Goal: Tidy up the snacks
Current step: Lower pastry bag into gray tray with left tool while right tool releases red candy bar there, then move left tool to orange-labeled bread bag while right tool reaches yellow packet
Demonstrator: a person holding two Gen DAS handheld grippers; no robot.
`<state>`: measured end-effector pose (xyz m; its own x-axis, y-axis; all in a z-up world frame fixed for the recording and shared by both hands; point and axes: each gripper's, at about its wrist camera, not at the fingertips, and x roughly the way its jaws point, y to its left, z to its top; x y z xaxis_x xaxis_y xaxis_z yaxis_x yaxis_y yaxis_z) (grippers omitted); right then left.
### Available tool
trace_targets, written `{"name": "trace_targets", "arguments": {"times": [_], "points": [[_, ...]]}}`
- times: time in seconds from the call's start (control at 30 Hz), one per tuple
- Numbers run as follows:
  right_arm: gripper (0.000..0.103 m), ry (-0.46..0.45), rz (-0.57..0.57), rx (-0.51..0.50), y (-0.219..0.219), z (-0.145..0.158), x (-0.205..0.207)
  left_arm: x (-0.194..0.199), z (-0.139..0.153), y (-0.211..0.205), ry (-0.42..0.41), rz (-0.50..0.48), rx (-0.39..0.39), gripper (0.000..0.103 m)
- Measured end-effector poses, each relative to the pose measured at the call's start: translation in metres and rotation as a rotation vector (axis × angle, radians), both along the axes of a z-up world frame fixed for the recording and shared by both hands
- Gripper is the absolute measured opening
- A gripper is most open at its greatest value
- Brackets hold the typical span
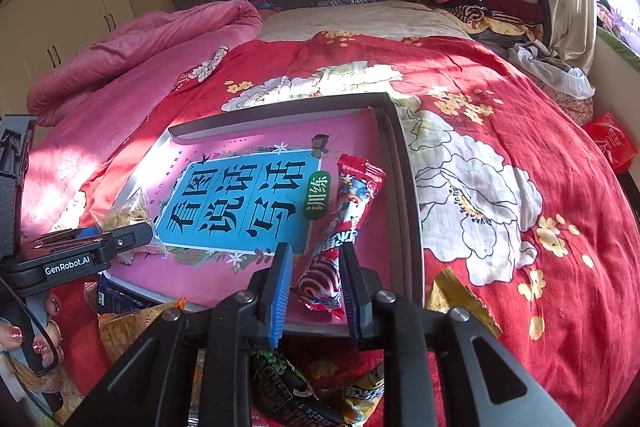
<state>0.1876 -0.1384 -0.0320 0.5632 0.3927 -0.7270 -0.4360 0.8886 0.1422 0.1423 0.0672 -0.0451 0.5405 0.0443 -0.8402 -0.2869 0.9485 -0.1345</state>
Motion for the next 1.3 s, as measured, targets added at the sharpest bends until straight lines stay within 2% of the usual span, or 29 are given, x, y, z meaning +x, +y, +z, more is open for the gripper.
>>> {"name": "trace_targets", "arguments": {"times": [0.43,0.67,1.0,1.2,1.3], "points": [[0.033,-0.02,-0.004,0.02,-0.003,0.006,-0.004,-0.001,0.0,-0.001,0.0,-0.009,0.01,0.057],[0.037,-0.038,-0.013,0.031,-0.006,0.011,-0.008,-0.003,0.007,0.001,-0.023,-0.006,0.009,0.063],[0.045,-0.09,-0.046,0.088,-0.022,0.027,-0.012,-0.015,0.031,0.019,-0.132,0.03,-0.046,0.073],[0.049,-0.118,-0.083,0.136,-0.037,0.036,-0.014,-0.026,0.049,0.032,-0.19,0.052,-0.072,0.075],[0.054,-0.132,-0.098,0.151,-0.042,0.041,-0.016,-0.031,0.056,0.038,-0.209,0.068,-0.078,0.076]]}}
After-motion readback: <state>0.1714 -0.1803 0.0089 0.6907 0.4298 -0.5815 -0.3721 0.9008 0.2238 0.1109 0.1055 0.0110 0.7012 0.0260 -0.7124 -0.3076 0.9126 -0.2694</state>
